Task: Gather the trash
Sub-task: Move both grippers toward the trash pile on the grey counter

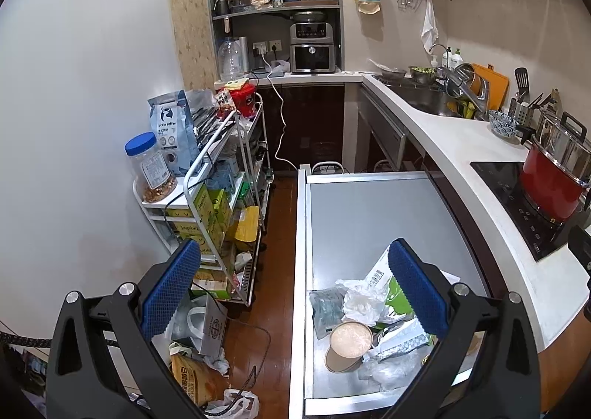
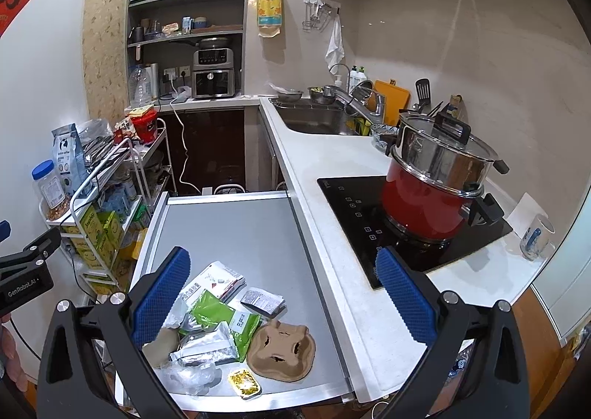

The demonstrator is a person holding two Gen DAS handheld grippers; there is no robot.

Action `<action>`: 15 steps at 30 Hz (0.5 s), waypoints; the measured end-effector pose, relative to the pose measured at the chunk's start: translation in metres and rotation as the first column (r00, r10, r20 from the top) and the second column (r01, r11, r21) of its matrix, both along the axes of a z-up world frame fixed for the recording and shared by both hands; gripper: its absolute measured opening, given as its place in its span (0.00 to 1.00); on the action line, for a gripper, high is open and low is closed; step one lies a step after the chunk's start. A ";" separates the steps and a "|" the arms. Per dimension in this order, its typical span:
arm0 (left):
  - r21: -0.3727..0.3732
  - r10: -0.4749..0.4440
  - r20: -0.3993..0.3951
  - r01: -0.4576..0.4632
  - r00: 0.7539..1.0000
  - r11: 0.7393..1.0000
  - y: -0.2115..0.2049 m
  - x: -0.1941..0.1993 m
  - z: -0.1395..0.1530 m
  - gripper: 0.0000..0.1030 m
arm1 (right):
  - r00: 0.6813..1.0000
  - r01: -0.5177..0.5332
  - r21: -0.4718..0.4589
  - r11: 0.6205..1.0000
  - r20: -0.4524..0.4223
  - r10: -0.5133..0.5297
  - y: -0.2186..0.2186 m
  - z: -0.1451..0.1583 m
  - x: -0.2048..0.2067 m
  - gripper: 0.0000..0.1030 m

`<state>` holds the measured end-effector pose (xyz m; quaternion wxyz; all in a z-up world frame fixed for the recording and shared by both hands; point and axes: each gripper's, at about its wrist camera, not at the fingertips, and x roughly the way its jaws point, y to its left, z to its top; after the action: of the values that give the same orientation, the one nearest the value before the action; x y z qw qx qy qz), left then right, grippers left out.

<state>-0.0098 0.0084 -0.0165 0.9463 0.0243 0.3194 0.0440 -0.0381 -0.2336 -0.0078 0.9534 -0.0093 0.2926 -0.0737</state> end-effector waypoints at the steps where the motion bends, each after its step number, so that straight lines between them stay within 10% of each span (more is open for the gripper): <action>1: 0.002 0.001 -0.003 -0.001 1.000 1.000 0.000 0.000 -0.001 0.99 | 1.000 -0.003 0.000 1.000 -0.003 0.003 0.001 -0.001 0.000 0.96; 15: -0.005 0.010 -0.037 -0.010 0.999 1.000 -0.001 0.000 -0.008 0.99 | 1.000 -0.020 -0.007 1.000 -0.020 0.020 0.008 -0.006 0.003 0.96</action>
<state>-0.0098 0.0077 -0.0249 0.9400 0.0211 0.3373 0.0473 -0.0348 -0.2254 -0.0140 0.9510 -0.0165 0.3018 -0.0652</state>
